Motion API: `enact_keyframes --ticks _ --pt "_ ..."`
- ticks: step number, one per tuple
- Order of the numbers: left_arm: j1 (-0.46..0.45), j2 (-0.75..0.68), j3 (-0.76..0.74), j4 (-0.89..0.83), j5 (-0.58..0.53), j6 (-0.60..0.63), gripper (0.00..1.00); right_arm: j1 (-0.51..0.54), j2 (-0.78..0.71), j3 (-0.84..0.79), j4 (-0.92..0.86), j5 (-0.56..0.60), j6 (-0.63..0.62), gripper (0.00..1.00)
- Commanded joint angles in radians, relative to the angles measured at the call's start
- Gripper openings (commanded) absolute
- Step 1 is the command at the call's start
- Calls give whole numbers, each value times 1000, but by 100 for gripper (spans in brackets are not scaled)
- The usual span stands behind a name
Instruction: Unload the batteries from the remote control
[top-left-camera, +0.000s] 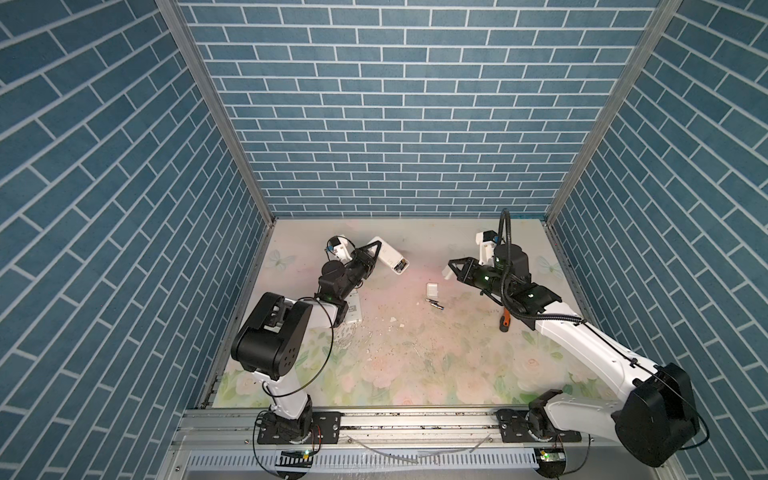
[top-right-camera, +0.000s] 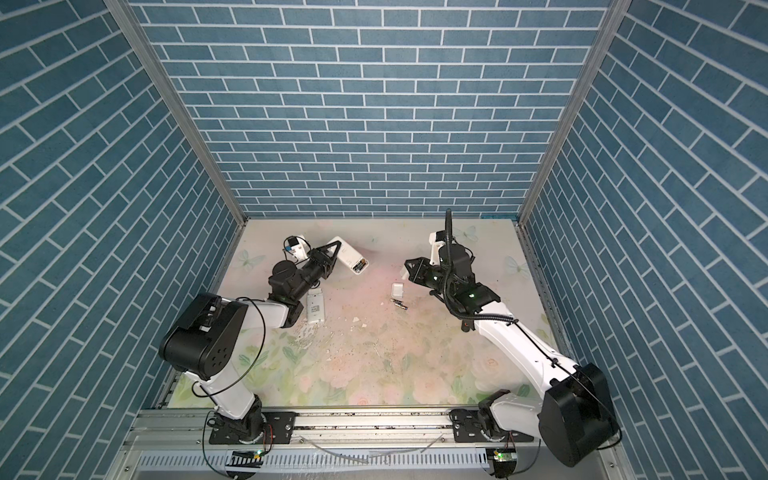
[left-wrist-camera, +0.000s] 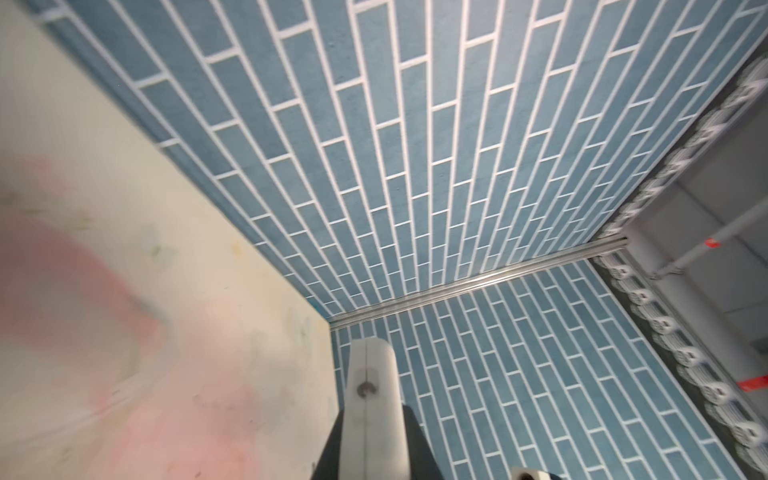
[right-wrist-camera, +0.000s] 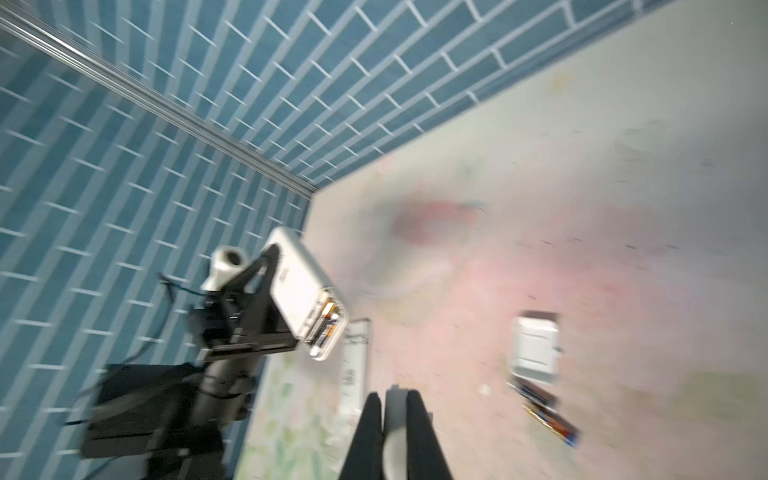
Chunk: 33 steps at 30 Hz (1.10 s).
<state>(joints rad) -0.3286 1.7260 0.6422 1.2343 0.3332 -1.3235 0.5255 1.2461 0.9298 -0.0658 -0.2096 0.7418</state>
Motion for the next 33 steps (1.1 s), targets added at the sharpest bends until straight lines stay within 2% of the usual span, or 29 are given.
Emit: enact_keyframes --ticks 1,4,12,16,21,26,33 --pt "-59 -63 -82 14 -85 73 0 -8 52 81 -305 181 -221 0" --pt "-158 -83 -161 32 -207 98 0 -16 118 96 -342 277 -266 0" --pt "-495 -151 -285 -60 -702 166 0 -23 275 149 -439 543 -325 0" --pt "-627 -193 -289 -148 -907 201 0 -26 317 146 -428 581 -337 0" --pt "-760 -218 -267 -263 -1132 216 0 -31 370 154 -409 575 -341 0" --pt "-854 -172 -256 -281 -1282 203 0 -38 397 177 -395 545 -350 0" --pt "-900 -63 -276 -148 -1329 177 0 -39 424 199 -390 506 -349 1"
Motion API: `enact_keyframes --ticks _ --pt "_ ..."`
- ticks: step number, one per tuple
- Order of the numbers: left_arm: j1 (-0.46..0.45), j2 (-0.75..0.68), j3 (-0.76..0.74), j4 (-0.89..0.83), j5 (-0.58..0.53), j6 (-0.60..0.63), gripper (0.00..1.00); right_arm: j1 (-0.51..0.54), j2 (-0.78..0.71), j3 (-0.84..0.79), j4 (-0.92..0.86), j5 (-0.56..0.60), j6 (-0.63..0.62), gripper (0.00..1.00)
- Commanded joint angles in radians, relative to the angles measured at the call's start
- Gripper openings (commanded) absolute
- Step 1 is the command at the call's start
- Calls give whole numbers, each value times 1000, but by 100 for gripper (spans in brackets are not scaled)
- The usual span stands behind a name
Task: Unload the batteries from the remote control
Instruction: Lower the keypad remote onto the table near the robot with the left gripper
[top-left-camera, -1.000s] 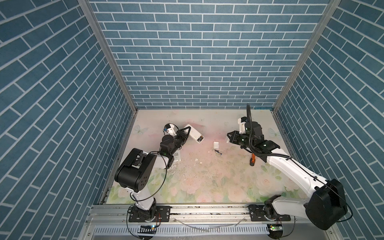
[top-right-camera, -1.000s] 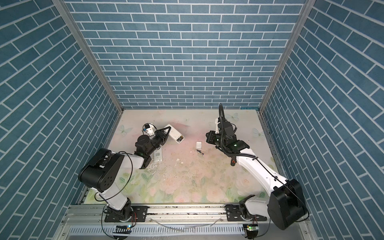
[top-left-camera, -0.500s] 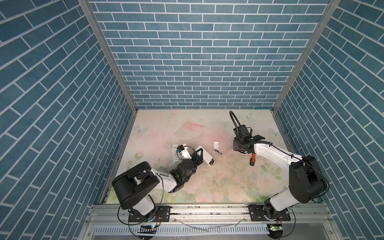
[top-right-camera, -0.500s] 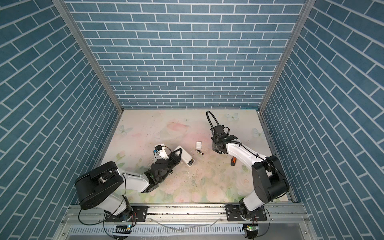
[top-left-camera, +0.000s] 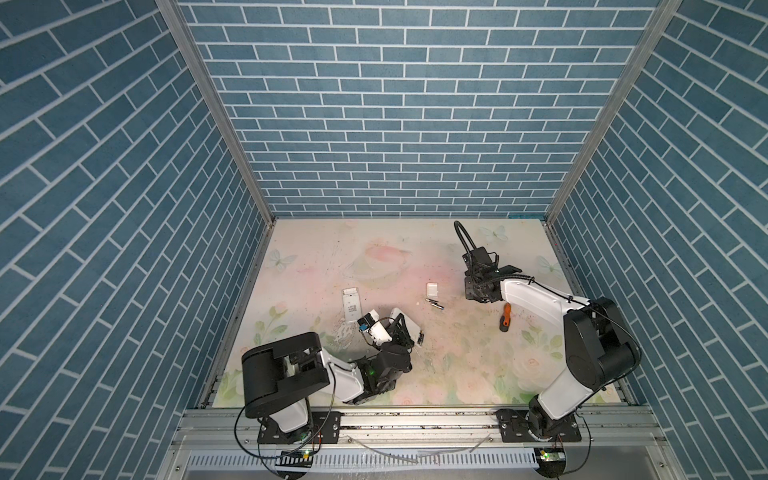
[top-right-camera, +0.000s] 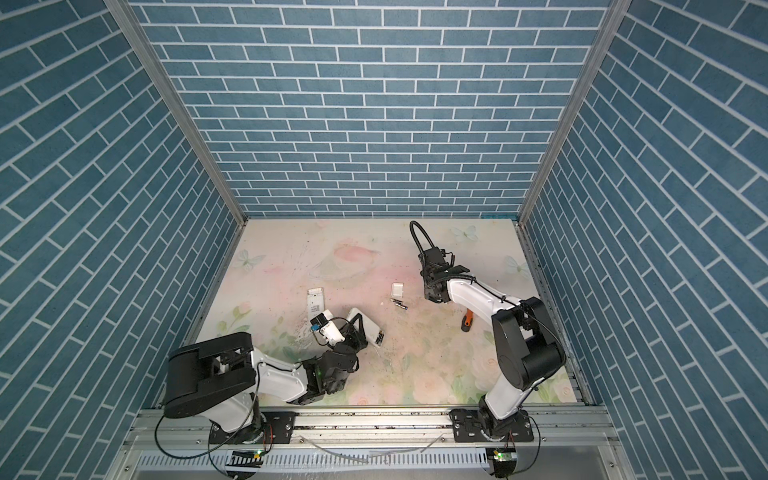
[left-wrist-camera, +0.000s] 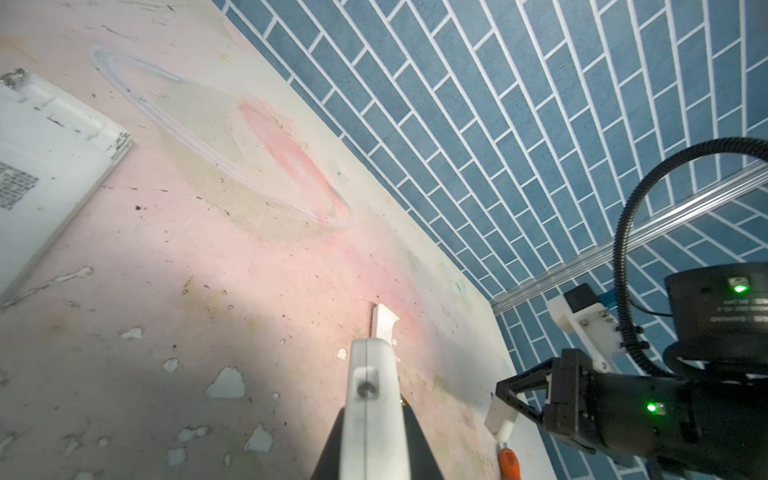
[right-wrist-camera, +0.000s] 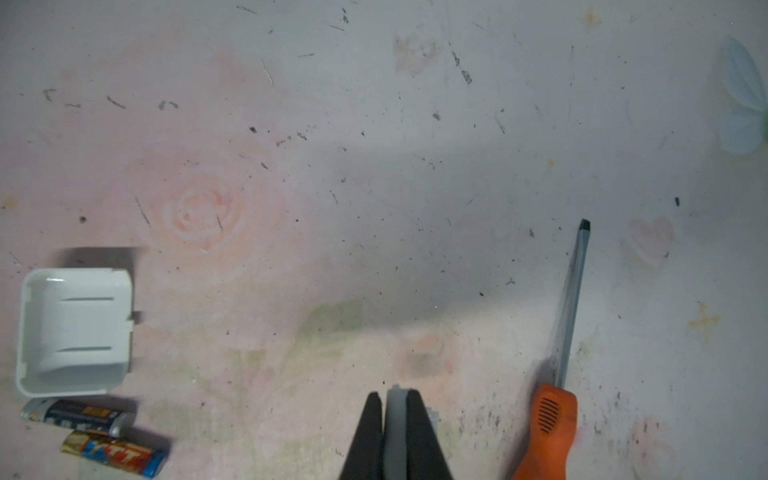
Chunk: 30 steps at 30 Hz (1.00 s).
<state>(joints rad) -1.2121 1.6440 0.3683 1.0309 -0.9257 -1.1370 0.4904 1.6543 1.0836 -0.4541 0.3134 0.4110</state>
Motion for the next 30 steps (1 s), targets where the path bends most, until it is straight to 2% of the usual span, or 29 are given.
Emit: enact_keyframes --ticks 1,8,13,21,30 --pt "-23 25 -6 54 -79 -16 0 -4 19 47 0 -24 -15 2" --pt "-58 7 -22 8 -114 -20 0 -4 12 41 8 -52 8 11" --pt "-70 -10 -26 -58 -123 -50 6 -4 -10 32 7 -57 13 12" --pt "-86 8 -36 -92 -113 -73 7 -4 -76 -13 14 -44 19 13" --pt "-99 8 -63 -111 -107 -105 19 -3 -115 -26 5 -26 15 13"
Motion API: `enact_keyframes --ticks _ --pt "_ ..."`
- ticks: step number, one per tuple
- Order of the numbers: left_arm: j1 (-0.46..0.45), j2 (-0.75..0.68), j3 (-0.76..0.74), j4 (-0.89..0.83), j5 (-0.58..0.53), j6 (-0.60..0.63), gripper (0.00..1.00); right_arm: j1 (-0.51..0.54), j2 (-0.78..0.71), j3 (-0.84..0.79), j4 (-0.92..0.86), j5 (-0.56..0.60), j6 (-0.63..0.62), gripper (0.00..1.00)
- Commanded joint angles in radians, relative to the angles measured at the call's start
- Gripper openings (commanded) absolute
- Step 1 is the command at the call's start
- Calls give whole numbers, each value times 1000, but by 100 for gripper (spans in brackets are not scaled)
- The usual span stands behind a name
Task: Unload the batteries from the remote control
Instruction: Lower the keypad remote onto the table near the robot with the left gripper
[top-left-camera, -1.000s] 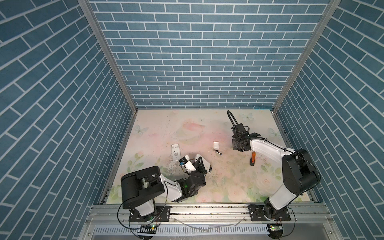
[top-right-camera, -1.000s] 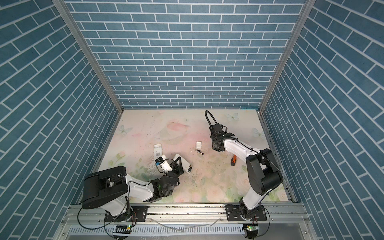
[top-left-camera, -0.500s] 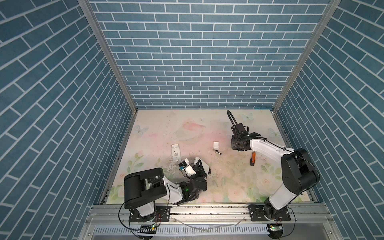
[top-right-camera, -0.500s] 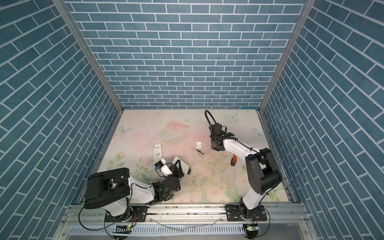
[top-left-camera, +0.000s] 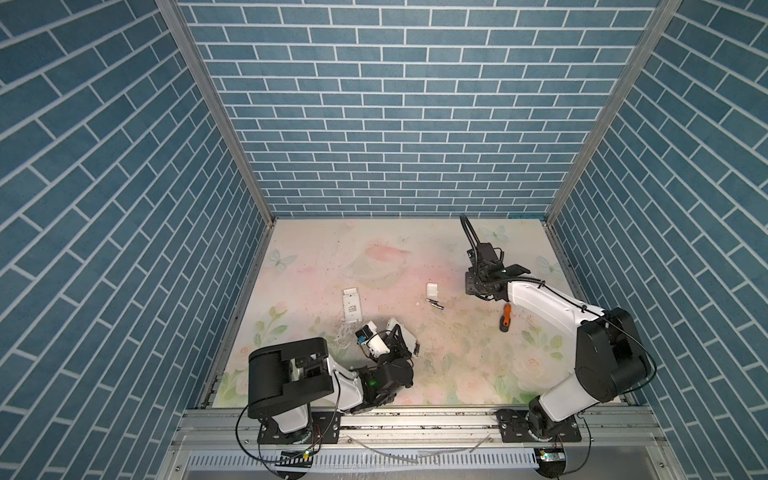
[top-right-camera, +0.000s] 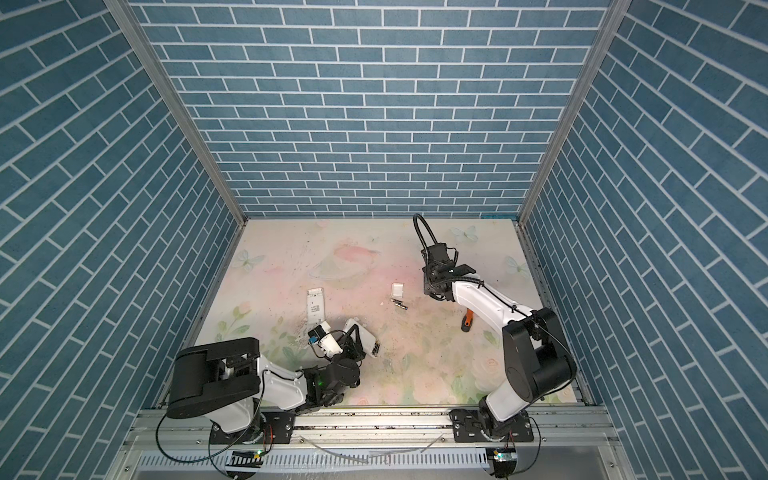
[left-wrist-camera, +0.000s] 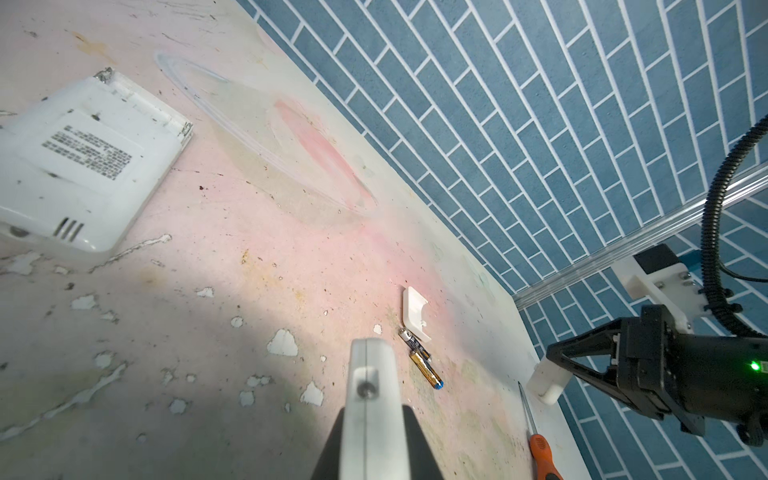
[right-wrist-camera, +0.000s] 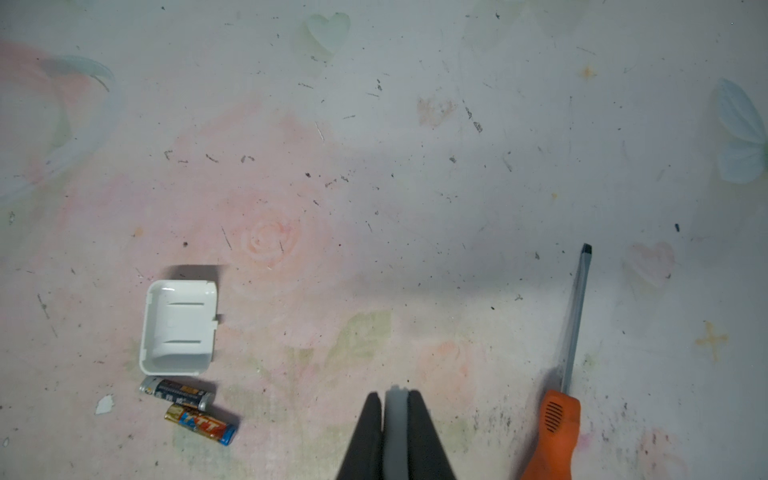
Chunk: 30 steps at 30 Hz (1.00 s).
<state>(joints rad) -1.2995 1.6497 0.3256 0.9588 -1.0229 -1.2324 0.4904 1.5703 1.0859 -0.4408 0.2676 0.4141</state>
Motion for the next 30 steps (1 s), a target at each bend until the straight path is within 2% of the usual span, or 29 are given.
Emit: enact_keyframes --ticks 1,12,18,20,22,25,30 --pt "-14 0 -23 -45 -9 -14 21 -3 -33 -27 -8 21 13 14" --pt "-44 -7 -43 -84 -1 -58 30 -3 -42 -14 -17 15 12 14" --pt "-60 -34 -37 -182 34 -98 33 -3 -69 -23 -20 15 12 14" --pt "-64 -64 -27 -278 49 -131 35 -1 -82 -24 -21 15 14 14" --pt "-64 -105 -7 -467 66 -231 39 -1 -96 -26 -25 11 16 14" --pt "-63 -165 15 -656 91 -285 42 -1 -117 -32 -26 1 21 14" --pt "-63 -236 30 -831 107 -327 46 3 -150 -50 -27 -5 37 14"
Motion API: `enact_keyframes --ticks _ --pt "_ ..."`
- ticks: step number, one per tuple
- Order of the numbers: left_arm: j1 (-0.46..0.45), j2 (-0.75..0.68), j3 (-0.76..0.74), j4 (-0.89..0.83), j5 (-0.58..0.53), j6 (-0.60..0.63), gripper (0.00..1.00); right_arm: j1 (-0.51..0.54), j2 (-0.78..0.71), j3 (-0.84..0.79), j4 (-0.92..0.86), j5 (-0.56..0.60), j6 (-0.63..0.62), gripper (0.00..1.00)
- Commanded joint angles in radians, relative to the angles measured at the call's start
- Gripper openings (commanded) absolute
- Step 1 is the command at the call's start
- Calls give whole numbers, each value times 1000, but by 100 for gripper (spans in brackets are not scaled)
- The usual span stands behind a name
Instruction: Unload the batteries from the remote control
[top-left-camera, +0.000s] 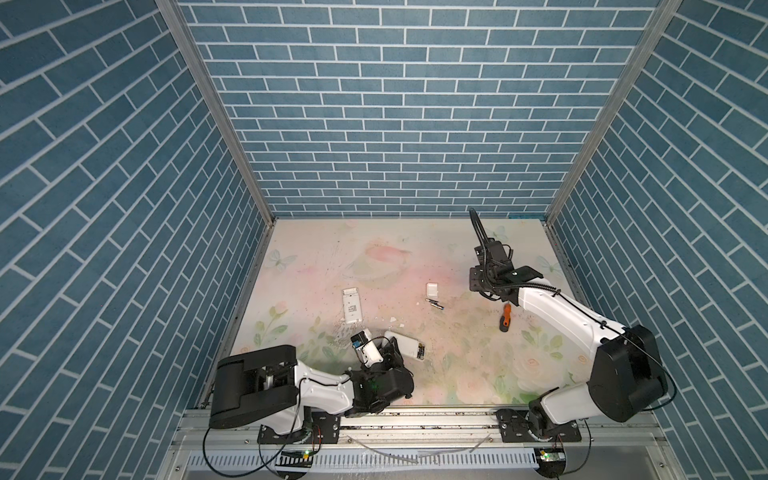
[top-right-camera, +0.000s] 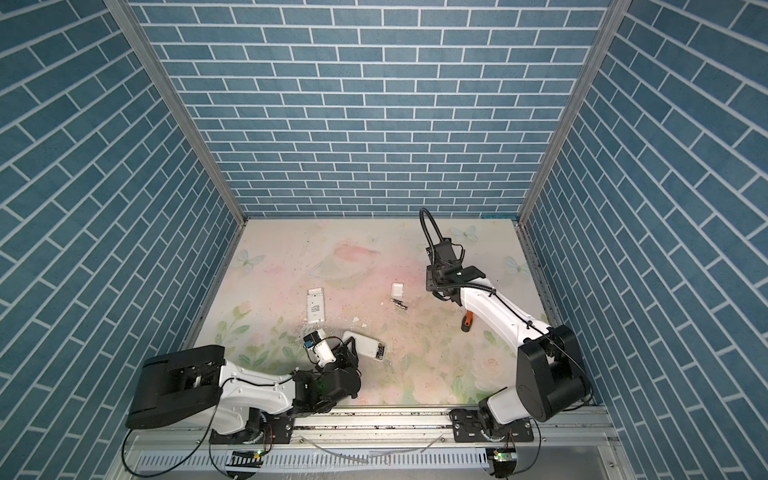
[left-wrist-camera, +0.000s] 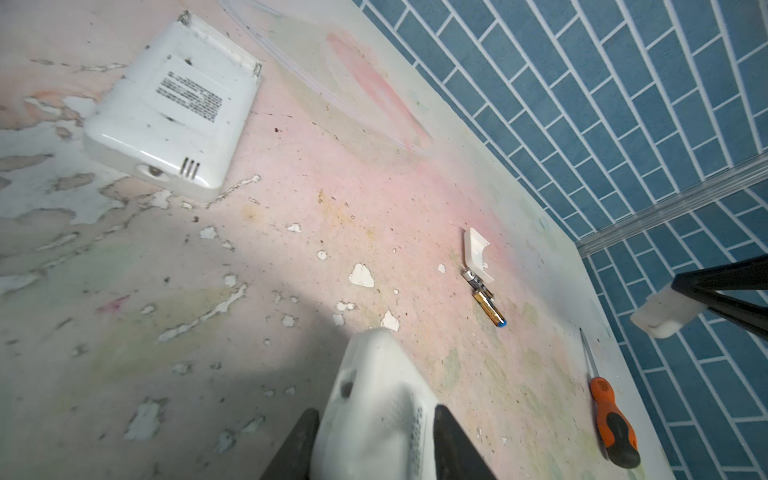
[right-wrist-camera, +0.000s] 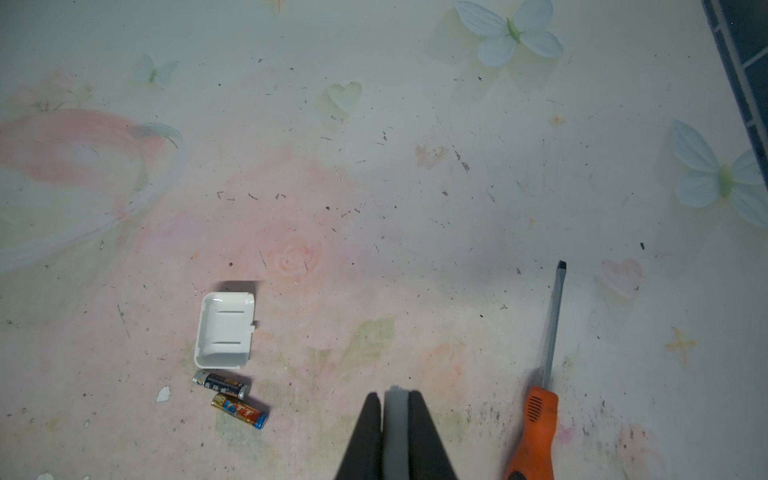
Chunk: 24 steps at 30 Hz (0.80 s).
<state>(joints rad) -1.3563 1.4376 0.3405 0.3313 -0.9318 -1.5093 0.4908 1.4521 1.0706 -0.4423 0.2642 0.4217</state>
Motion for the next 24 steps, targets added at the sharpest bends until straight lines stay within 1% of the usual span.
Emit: enact_keyframes --ticks 1,9,11,13,15,17,18,20,22,24 --pt "-6 -29 11 -212 22 -56 46 4 -38 -37 -25 -2 32 14" --pt "-6 -56 8 -277 66 -65 47 10 -82 -40 -60 -6 42 15" --pt "-7 -95 21 -341 78 -62 47 12 -108 -41 -97 -16 60 15" --pt "-4 -153 55 -468 88 -54 49 14 -143 -53 -137 -44 89 18" --pt "12 -223 99 -588 94 13 51 21 -192 -80 -166 -63 122 21" --pt "77 -301 125 -623 151 160 52 40 -249 -110 -195 -65 159 24" --pt "123 -332 125 -604 201 235 50 54 -270 -122 -208 -63 175 24" --pt "264 -386 113 -530 361 395 36 113 -300 -132 -246 -37 206 22" --pt "375 -401 126 -518 472 506 31 190 -302 -122 -298 23 233 22" --pt "456 -382 157 -520 551 591 30 237 -292 -112 -346 63 272 22"
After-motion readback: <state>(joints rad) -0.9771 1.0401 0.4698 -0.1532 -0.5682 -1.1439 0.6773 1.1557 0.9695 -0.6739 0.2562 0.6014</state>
